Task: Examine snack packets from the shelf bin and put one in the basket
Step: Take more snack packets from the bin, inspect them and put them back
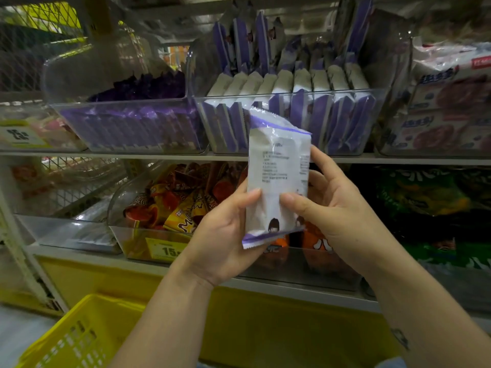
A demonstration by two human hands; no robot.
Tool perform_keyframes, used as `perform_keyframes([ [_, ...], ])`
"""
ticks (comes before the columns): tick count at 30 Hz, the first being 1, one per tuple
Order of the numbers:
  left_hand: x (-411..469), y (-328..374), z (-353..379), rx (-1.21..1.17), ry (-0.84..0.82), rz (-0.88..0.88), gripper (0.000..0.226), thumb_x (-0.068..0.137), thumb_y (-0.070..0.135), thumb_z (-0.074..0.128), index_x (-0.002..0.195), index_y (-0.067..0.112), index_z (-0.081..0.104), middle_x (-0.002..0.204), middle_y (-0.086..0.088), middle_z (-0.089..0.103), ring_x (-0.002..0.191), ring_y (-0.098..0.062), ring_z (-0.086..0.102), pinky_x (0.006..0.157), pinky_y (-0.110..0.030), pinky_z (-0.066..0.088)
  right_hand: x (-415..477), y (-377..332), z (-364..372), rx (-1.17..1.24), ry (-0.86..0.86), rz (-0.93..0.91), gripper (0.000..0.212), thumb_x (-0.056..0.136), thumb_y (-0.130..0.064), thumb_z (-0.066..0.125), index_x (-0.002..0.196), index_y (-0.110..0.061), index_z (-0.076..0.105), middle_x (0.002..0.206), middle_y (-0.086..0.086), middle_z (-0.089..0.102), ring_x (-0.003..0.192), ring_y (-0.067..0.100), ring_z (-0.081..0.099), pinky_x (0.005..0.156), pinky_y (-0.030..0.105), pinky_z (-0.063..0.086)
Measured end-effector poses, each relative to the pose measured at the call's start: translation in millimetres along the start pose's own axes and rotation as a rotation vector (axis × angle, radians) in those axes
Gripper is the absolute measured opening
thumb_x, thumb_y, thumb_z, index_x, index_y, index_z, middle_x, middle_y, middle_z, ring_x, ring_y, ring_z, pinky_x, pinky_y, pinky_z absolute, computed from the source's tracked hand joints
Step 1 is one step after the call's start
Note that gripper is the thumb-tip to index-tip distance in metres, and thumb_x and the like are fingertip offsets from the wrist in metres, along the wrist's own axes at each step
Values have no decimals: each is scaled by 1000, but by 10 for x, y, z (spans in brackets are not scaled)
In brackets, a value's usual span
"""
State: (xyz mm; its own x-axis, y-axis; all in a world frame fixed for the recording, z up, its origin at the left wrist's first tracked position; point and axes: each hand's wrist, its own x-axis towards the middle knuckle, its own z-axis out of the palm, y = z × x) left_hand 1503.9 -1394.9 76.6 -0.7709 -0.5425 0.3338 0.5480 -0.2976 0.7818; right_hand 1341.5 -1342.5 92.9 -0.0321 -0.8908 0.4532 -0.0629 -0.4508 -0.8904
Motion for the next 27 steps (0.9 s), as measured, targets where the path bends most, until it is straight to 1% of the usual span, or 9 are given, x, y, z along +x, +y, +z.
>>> perform_keyframes([
  [3,1,0,-31,65,5,-6,54,92,22,48,146,23,39,143,-12,53,129,-28,53,97,-39,51,-9,-32,-23,-10,47,10,76,63,-32,77,126,-57,43,113,-20,66,106,5,66,71,26,59],
  [7,55,-21,-44,307,158,34,50,89,24,56,138,27,45,133,-6,62,118,-27,62,84,-41,59,-27,-27,4,-146,173,-8,71,64,-27,80,124,-44,47,116,-15,65,99,1,67,67,20,58],
  [10,75,-78,-85,375,240,65,55,88,22,59,140,25,43,132,-6,63,118,-28,62,87,-45,58,-29,-26,19,-185,183,5,72,59,-36,81,123,-39,48,110,-17,68,96,-2,67,64,19,57],
  [13,70,-39,-127,290,288,118,52,87,22,55,139,22,45,130,-10,64,115,-29,64,84,-41,59,-20,-50,-58,-94,150,66,72,50,-42,80,117,-30,57,103,-14,73,90,7,72,66,21,58],
  [15,58,12,-170,194,312,169,51,86,22,55,137,23,47,129,-11,64,113,-27,65,77,-36,60,-27,-37,-113,-105,129,76,57,49,-42,81,100,-21,67,94,-5,76,86,13,73,67,23,58],
  [18,45,36,-206,101,321,218,48,88,20,53,136,23,48,129,-11,64,112,-26,66,74,-35,60,-41,18,-107,-105,96,78,33,55,-33,79,80,-13,70,79,6,76,77,16,74,64,21,57],
  [22,46,0,-208,23,293,242,48,91,16,50,139,21,45,131,-12,63,114,-26,65,77,-36,59,-37,31,-64,-205,96,16,15,65,-32,74,69,-18,70,74,1,76,72,12,73,66,22,58],
  [25,37,-12,-227,-17,282,258,49,89,12,52,137,22,47,130,-12,64,116,-26,63,80,-38,58,-48,13,-79,-315,55,-27,12,71,-35,72,73,-25,69,78,-6,75,75,8,71,71,27,58],
  [27,24,1,-250,-16,288,267,53,85,8,58,135,23,50,127,-10,65,117,-26,63,79,-41,58,-56,24,-111,-387,26,-38,8,77,-30,74,73,-25,68,82,-7,75,80,9,71,75,32,58],
])
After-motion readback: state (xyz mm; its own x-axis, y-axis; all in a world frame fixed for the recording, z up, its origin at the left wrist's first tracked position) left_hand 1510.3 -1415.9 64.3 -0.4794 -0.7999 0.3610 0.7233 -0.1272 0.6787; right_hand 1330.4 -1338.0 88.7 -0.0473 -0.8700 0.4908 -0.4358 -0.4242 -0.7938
